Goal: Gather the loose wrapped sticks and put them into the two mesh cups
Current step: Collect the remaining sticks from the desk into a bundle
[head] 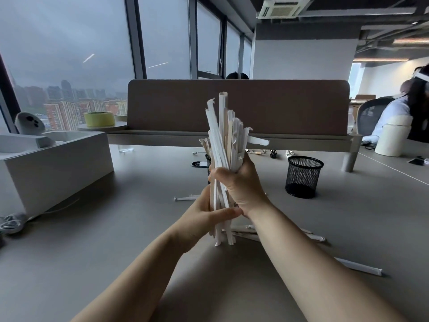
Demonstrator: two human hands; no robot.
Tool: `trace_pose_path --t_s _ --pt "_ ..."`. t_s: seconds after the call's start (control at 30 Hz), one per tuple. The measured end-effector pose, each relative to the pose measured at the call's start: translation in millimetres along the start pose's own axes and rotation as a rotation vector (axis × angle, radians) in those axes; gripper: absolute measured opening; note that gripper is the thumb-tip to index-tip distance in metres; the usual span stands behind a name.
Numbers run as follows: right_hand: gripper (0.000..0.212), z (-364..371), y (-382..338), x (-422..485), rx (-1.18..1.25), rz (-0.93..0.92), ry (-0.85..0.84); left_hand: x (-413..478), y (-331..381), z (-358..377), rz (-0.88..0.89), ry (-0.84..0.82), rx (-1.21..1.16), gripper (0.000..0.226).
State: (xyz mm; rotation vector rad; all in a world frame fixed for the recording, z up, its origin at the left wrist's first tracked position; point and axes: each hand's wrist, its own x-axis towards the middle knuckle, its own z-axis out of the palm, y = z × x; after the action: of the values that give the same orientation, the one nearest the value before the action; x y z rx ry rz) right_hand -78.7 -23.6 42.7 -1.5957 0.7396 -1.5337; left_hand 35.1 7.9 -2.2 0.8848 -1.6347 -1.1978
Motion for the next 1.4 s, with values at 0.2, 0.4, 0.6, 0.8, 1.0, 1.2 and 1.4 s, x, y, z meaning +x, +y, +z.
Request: trace_pose_path --t_s 0.2,0.4,0.6,0.8,1.0,1.2,1.4 --pt "0.041 -5 8 -7 0.012 0.024 0.000 1 0 9 0.042 0.068 -0.049 0.067" --pt "0.040 -3 18 -15 -0.058 0.015 -0.025 3 9 5 0.162 0.179 -0.250 0.077" --pt "0.036 1 20 -21 -0.153 -0.049 -0.067 3 19 14 0.189 0.305 -0.137 0.047" --pt "0.026 0 26 -20 -0.109 -0.052 -0.039 16 18 19 0.144 0.360 -0.063 0.049" --pt "0.031 0 30 -16 -0.022 0.005 -0.097 23 21 18 0.155 0.316 -0.018 0.034" --pt "0.057 -13 24 -21 -0.600 0.051 -0.234 23 18 16 0.130 0.336 0.034 0.027" --pt "0.078 -22 13 -23 -1.068 -0.246 -0.245 23 16 17 0.180 0.388 0.102 0.039"
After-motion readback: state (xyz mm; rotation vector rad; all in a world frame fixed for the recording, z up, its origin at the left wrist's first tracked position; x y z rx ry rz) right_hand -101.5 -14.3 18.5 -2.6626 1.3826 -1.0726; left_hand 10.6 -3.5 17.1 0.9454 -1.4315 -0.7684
